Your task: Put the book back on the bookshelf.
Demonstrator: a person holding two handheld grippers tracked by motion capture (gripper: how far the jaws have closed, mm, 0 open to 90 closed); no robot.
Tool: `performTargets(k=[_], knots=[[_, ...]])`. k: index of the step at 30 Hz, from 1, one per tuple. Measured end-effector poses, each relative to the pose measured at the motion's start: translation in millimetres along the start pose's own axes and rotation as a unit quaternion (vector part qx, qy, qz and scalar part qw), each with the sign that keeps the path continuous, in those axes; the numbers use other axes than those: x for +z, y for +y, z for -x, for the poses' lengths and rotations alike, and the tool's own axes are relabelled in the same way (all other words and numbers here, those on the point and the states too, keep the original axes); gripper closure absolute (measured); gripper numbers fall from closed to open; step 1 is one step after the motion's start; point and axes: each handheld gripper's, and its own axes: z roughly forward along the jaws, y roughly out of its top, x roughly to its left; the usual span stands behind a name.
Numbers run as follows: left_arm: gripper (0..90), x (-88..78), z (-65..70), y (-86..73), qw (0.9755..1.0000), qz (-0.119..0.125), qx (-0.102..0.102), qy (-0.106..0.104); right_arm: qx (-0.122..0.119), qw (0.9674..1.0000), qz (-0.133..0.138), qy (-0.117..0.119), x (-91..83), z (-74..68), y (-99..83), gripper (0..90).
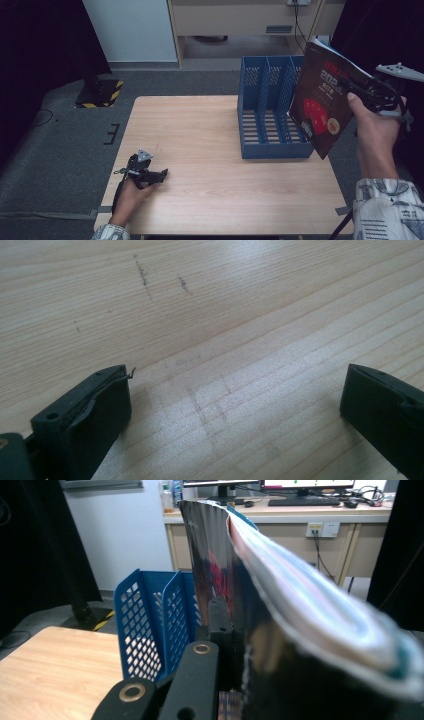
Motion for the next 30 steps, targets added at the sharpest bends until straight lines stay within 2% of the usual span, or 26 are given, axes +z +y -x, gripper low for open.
performTargets(k=[5,13,19,30], knots=[[0.0,0.0,0.1,0.1,1.0,0.0,0.0,0.0,-0.015,0.9998,0.0,-0.013,5.6,-3.3,5.4,87.1],[0.0,0.2,0.2,0.2,1.0,0.0,0.0,0.0,-0.015,0.9995,0.006,-0.028,16.2,-2.4,6.2,87.1],[0.0,0.5,0.4,0.4,1.0,0.001,-0.001,0.001,-0.02,0.9991,0.005,-0.037,27.5,-1.9,15.9,87.1],[0.0,0.4,0.5,0.5,1.0,0.0,-0.002,0.002,-0.003,0.9987,0.007,-0.05,39.9,5.9,15.4,87.1]])
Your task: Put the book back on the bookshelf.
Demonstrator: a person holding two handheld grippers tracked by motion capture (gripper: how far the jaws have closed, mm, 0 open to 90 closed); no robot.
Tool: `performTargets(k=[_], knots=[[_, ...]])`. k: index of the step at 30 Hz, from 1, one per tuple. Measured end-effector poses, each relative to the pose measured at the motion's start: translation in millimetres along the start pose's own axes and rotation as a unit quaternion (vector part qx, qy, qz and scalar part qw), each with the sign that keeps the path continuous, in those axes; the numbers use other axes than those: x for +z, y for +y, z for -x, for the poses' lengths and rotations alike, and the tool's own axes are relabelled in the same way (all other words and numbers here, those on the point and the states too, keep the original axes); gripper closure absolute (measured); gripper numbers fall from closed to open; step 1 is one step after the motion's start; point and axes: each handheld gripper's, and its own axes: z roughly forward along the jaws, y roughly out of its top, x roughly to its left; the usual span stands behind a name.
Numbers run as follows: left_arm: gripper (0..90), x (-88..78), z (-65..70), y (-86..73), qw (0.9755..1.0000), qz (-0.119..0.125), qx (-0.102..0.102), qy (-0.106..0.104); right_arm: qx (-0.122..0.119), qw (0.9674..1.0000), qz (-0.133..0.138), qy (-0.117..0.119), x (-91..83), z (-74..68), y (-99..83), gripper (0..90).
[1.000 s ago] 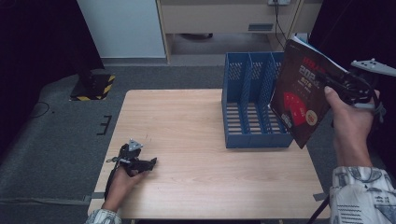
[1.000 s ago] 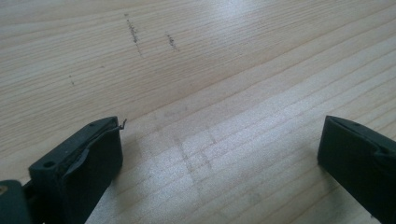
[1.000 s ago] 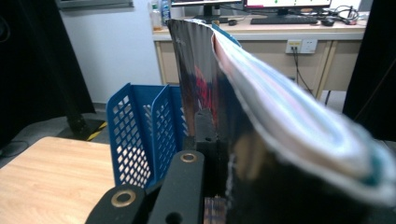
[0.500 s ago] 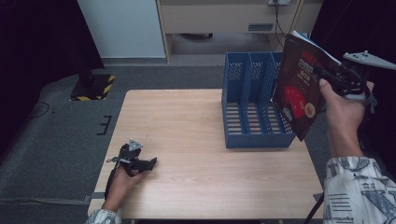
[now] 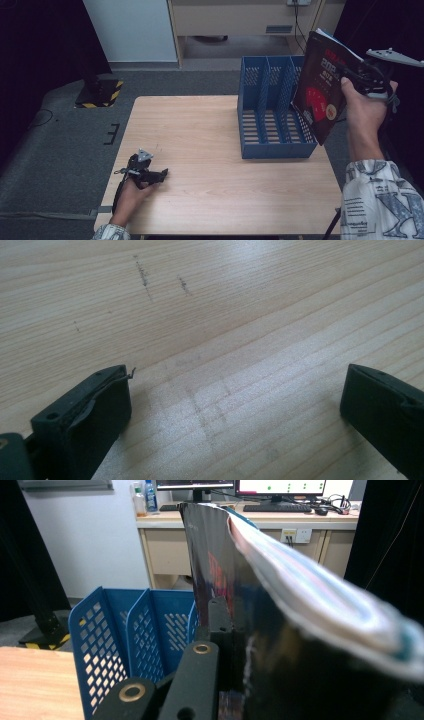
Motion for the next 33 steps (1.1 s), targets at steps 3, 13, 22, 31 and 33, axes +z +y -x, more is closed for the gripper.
performTargets(k=[3,13,22,31,33], knots=[[0.0,0.1,0.1,0.1,1.0,0.0,-0.001,0.001,0.003,1.0,0.002,-0.001,3.9,2.1,0.2,87.1],[0.0,0.3,0.4,0.4,1.0,0.0,-0.001,0.002,0.016,0.9998,0.006,-0.01,22.2,5.6,-2.5,87.1],[0.0,0.4,0.6,0.5,1.0,0.0,-0.002,0.002,0.011,0.9998,0.014,-0.011,34.0,-3.7,-5.3,87.1],[0.0,0.5,0.7,0.6,1.0,0.0,-0.003,0.003,0.008,0.9998,0.016,-0.013,48.6,-12.3,-12.2,87.1],[0.0,0.5,0.7,0.6,1.0,0.0,-0.003,0.003,0.008,0.9997,0.018,-0.015,50.2,-12.4,-14.0,87.1]])
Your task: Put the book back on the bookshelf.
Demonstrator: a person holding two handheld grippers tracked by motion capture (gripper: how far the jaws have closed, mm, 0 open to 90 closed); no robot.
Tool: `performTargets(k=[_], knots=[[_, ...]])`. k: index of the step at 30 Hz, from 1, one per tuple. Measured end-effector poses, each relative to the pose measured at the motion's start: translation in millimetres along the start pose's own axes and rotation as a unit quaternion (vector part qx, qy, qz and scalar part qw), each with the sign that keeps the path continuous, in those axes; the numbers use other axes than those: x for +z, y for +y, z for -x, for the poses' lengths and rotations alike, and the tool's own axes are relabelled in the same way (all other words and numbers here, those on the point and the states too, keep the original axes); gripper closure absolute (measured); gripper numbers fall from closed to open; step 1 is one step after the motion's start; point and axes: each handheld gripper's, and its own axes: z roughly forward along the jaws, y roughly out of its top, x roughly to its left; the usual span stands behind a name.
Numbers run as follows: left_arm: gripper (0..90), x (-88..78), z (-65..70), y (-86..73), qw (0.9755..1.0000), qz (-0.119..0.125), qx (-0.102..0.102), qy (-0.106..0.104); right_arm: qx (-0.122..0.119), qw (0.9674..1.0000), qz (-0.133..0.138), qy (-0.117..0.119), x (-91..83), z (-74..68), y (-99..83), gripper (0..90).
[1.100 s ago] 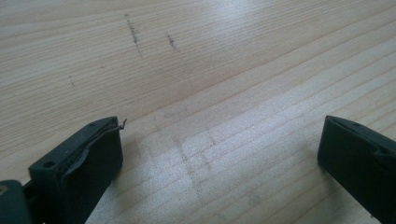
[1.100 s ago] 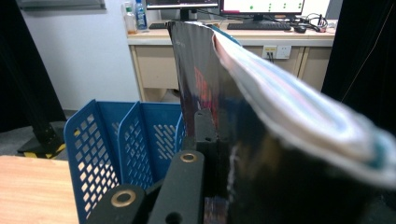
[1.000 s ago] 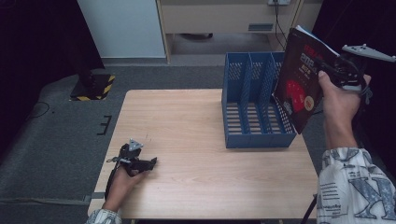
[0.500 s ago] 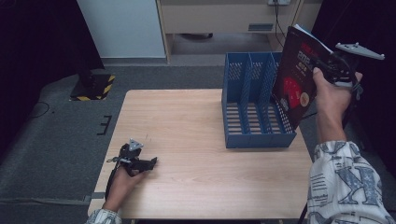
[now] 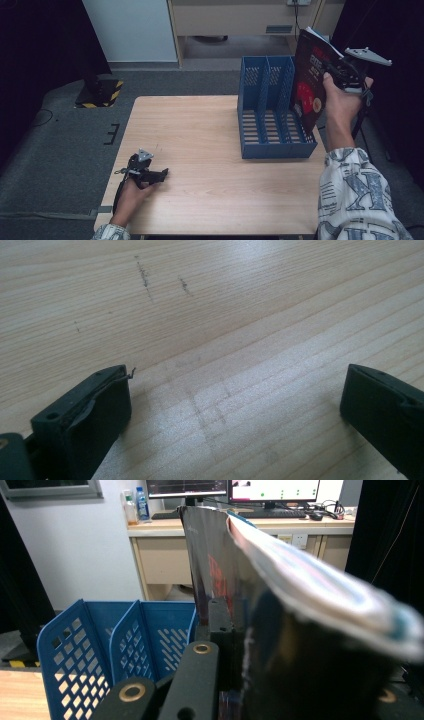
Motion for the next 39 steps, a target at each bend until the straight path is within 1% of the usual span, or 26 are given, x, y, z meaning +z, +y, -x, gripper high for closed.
performTargets(k=[4,9,13,20,23,26,30,33,39], knots=[[0.0,0.0,0.1,0.0,1.0,0.0,0.0,0.0,0.004,1.0,0.003,-0.003,2.9,2.0,-6.1,87.1],[0.0,0.1,0.1,-0.1,1.0,0.001,0.0,0.0,0.006,0.9999,0.014,-0.007,5.2,5.2,-12.9,87.1],[0.0,0.2,0.2,0.0,1.0,0.001,0.0,0.0,-0.001,0.9999,0.016,-0.005,7.6,7.0,-17.7,87.1],[0.0,0.2,0.4,0.0,1.0,0.001,-0.001,0.001,0.003,0.9999,0.016,-0.005,10.1,11.5,-24.3,87.1],[0.0,0.2,0.4,-0.1,1.0,0.001,-0.001,0.001,-0.001,0.9998,0.018,-0.002,12.1,11.5,-27.9,87.1],[0.0,0.2,0.4,0.0,1.0,0.001,-0.001,0.002,0.001,0.9999,0.016,-0.004,14.0,11.6,-32.4,87.1],[0.0,0.2,0.4,0.0,1.0,0.001,-0.001,0.002,0.004,0.9998,0.02,-0.006,13.9,11.2,-34.8,87.1],[0.0,0.2,0.4,0.0,1.0,0.001,-0.001,0.002,0.003,0.9997,0.023,-0.006,12.1,12.1,-34.7,87.1],[0.0,0.3,0.6,-0.1,1.0,0.001,-0.003,0.001,0.004,0.9997,0.024,-0.006,12.4,12.4,-37.4,87.1]])
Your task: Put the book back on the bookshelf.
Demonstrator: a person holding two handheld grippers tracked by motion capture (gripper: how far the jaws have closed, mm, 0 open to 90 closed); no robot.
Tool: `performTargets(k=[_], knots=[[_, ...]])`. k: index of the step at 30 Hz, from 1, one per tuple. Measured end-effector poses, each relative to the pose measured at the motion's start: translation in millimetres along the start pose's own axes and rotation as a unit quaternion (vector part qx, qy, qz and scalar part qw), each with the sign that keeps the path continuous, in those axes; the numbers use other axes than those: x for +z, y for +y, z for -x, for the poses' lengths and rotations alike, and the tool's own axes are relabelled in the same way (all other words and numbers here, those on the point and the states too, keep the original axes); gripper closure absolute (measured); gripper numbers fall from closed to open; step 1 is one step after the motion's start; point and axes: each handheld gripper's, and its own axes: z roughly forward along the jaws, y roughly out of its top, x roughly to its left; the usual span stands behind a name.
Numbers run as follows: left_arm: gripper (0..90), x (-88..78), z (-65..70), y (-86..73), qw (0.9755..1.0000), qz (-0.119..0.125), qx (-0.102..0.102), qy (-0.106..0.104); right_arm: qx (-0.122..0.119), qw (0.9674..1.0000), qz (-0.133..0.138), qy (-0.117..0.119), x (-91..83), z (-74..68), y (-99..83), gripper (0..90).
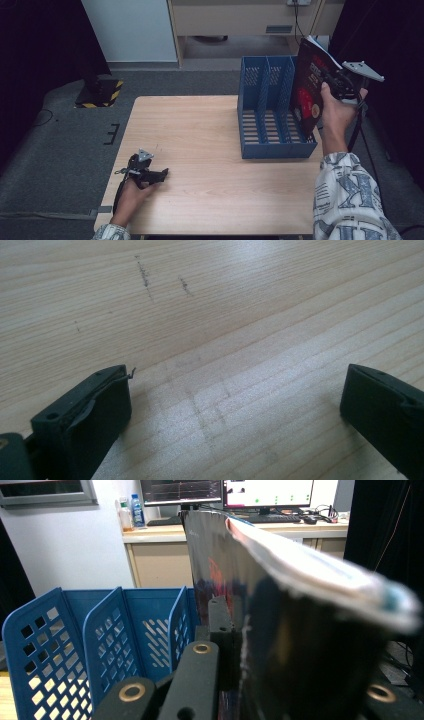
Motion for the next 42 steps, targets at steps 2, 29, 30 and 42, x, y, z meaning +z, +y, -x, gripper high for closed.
performTargets(k=[2,29,30,42], knots=[[0.0,0.0,0.0,0.0,1.0,0.0,0.0,0.0,-0.002,1.0,0.0,0.001,0.4,-0.6,-0.8,87.1],[0.0,0.2,0.2,0.4,1.0,-0.001,0.0,0.001,0.0,0.9999,-0.011,0.002,10.7,-9.7,-42.5,87.0],[0.0,0.2,0.3,0.4,1.0,-0.001,0.0,0.001,0.0,0.9999,-0.011,0.002,11.1,-10.0,-43.5,87.0],[0.0,0.3,0.5,0.6,1.0,-0.002,0.0,0.003,-0.007,0.9999,-0.011,-0.01,17.1,-15.3,-51.3,87.1]])
